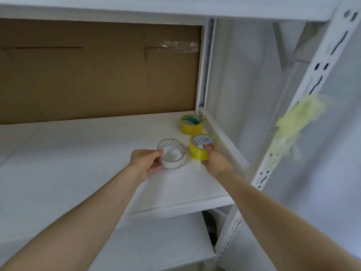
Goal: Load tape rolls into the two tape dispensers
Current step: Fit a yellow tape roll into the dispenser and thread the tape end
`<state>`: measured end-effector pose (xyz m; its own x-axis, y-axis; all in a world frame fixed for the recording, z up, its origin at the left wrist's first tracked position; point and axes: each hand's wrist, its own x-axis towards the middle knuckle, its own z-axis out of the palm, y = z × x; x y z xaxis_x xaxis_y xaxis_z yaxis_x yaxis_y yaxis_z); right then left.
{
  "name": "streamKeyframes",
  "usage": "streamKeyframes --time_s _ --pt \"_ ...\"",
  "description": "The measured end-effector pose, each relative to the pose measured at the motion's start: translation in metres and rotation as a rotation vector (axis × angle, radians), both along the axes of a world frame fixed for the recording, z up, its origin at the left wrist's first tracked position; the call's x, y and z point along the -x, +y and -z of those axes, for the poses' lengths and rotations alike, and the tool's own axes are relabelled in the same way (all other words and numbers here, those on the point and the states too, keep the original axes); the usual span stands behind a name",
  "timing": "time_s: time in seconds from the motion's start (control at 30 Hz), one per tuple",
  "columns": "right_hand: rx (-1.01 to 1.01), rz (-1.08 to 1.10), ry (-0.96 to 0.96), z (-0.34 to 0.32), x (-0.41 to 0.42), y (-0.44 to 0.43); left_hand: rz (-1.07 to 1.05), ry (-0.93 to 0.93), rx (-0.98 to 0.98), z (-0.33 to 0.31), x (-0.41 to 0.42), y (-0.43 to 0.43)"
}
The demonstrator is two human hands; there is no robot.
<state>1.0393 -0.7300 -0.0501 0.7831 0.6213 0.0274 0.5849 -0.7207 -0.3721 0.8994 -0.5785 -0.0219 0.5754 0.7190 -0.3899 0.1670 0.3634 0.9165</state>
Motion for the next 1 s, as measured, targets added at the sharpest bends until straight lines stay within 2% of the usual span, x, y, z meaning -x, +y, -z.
streamKeyframes --time_s 0.1,0.27,0.37,0.57,0.7,0.77,0.87,0.93,1.0 --pt "-0.214 -0.020 0.087 0.002 -0.017 -0.002 -0.103 0.012 -0.001 0.003 -0.012 -0.019" --pt "-0.608 -0.026 0.102 -0.018 -0.021 -0.001 -0.204 0.063 -0.065 0.007 -0.036 -0.052" --pt "-0.704 -0.087 0.130 -0.034 -0.019 0.002 -0.218 0.123 -0.096 0.012 -0.056 -0.072" --pt "-0.755 -0.190 0.197 -0.045 -0.015 0.001 -0.069 0.284 -0.219 0.010 -0.090 -0.110" --pt "-0.742 -0.230 0.262 -0.046 -0.015 -0.001 -0.047 0.215 -0.149 0.010 -0.092 -0.116" --pt "-0.728 -0.248 0.282 -0.044 -0.016 -0.003 -0.122 0.122 -0.062 0.010 -0.086 -0.111" --pt "-0.692 -0.295 0.295 -0.043 -0.011 -0.006 -0.401 -0.032 0.044 -0.002 -0.066 -0.097" --pt "-0.645 -0.369 0.282 -0.044 -0.004 -0.005 -0.504 -0.142 0.039 -0.017 -0.049 -0.087" --pt "-0.578 -0.479 0.232 -0.044 0.007 -0.001 -0.505 -0.186 -0.048 -0.031 -0.032 -0.081"
